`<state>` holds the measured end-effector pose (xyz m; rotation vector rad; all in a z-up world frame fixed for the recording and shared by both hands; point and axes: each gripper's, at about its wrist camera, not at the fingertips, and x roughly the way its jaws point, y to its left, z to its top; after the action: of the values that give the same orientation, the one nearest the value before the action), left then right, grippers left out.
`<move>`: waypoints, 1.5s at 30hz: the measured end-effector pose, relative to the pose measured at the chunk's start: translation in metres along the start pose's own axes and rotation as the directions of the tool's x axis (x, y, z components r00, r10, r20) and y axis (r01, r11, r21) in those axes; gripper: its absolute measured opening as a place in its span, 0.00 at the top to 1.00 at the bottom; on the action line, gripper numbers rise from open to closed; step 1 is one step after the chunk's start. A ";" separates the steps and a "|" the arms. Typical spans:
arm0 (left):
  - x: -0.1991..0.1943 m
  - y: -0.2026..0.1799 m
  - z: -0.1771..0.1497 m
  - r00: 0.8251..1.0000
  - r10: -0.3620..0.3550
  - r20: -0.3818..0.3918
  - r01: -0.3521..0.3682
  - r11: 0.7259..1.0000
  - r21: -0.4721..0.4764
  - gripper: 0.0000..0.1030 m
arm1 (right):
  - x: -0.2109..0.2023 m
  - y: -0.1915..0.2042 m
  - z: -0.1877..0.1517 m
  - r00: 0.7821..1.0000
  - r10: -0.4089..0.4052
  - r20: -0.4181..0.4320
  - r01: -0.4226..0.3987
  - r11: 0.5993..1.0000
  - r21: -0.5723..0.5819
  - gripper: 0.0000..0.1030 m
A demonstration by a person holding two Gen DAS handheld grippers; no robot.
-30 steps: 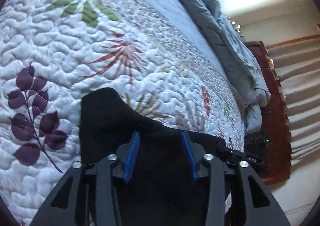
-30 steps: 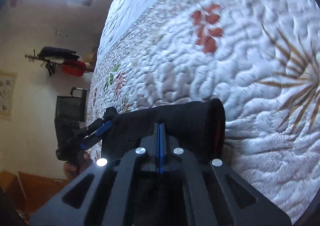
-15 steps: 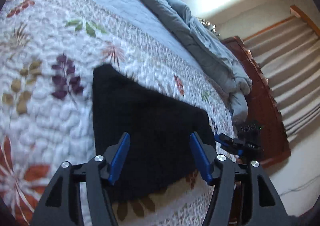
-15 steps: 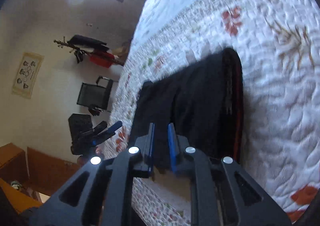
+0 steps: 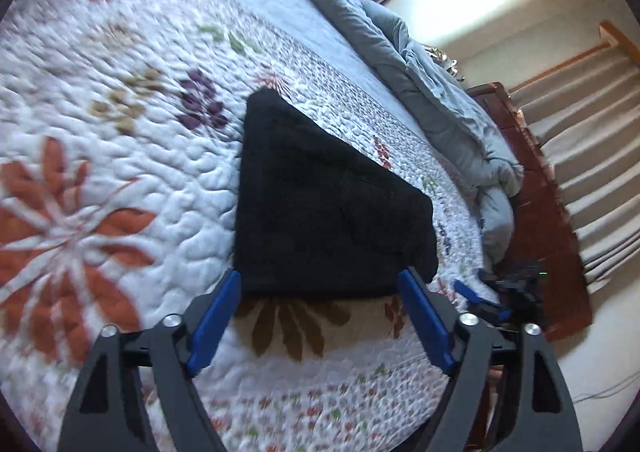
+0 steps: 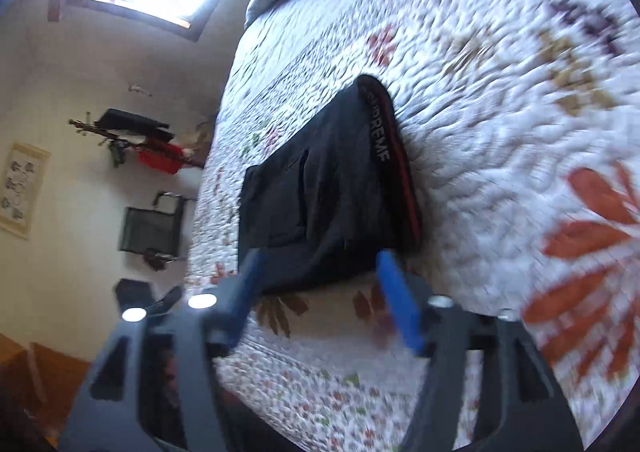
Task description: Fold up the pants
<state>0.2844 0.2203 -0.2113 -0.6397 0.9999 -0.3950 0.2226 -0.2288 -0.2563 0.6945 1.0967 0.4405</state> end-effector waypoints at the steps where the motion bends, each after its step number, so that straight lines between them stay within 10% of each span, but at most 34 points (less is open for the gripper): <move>1: -0.010 -0.005 -0.007 1.000 0.027 0.003 -0.027 1.000 0.011 0.05 | -0.018 0.014 -0.018 0.998 -0.044 0.042 0.045 0.999 -0.026 0.15; 6: -0.081 -0.054 -0.068 0.975 0.207 0.082 -0.215 0.971 0.105 0.04 | -0.072 0.056 -0.098 0.976 -0.191 0.103 0.200 0.977 -0.079 0.06; 11: -0.145 -0.125 -0.135 0.887 0.387 0.251 -0.449 0.849 0.278 0.04 | -0.123 0.096 -0.169 0.928 -0.333 0.163 0.346 0.937 -0.051 0.05; 13: -0.169 -0.150 -0.159 0.856 0.410 0.316 -0.499 0.814 0.297 0.04 | -0.140 0.115 -0.191 0.914 -0.350 0.203 0.378 0.918 -0.117 0.03; 19: -0.229 -0.201 -0.204 0.843 0.366 0.395 -0.488 0.829 0.273 0.04 | -0.193 0.182 -0.254 0.871 -0.347 0.347 0.448 0.851 -0.274 0.03; 22: -0.244 -0.218 -0.220 0.799 0.427 0.424 -0.559 0.786 0.262 0.04 | -0.215 0.215 -0.288 0.830 -0.348 0.436 0.507 0.796 -0.330 0.03; 30: -0.282 -0.246 -0.258 0.819 0.407 0.404 -0.519 0.825 0.221 0.04 | -0.240 0.256 -0.336 0.831 -0.302 0.467 0.504 0.765 -0.401 0.03; 45: -0.285 -0.258 -0.282 0.796 0.421 0.434 -0.543 0.814 0.207 0.04 | -0.234 0.261 -0.346 0.856 -0.316 0.408 0.490 0.748 -0.448 0.03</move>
<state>-0.1063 0.1035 0.0349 -0.1250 0.6778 0.0339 -0.1854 -0.0922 -0.0178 0.0001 0.7382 0.2257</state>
